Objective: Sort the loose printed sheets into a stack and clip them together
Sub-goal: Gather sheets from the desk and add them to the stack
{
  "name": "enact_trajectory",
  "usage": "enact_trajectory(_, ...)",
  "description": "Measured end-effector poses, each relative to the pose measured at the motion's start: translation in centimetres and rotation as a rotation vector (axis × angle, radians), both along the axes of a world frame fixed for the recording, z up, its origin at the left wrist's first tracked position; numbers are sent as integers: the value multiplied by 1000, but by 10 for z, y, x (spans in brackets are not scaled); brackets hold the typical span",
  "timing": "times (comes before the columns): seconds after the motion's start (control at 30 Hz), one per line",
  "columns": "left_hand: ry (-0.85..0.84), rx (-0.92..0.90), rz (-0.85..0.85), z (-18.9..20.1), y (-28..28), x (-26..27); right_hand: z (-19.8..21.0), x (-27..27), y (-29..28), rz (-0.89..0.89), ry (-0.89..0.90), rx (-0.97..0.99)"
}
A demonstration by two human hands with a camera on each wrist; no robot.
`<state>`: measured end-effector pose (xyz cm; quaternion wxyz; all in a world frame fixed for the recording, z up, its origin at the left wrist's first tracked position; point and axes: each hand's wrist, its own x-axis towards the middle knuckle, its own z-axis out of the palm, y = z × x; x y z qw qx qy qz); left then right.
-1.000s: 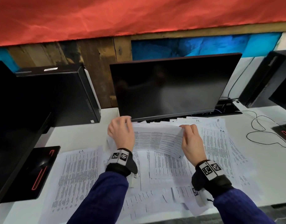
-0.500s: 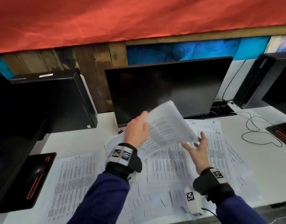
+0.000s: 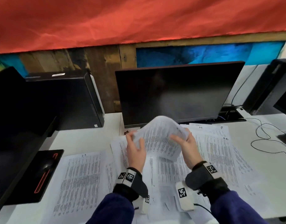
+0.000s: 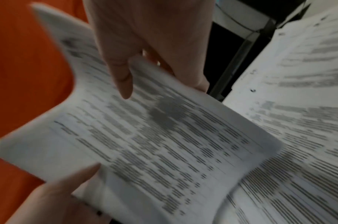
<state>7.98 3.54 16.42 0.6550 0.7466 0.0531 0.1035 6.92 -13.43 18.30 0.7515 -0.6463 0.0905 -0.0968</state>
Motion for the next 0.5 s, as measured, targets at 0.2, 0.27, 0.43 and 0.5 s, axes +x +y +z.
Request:
enact_trajectory(0.2,27,18,23,-12,4,13,4,5,2,-269,-294,-469)
enact_trajectory(0.27,35,21,19,-12,5,17,13,5,0,-191,-352,-767)
enact_trajectory(0.43,109,54,10,-22,5,21,16,12,-6,-112,-217,-957)
enact_trajectory(0.5,155,102,13,-30,6,20,13,13,-6,-119,-251,-886)
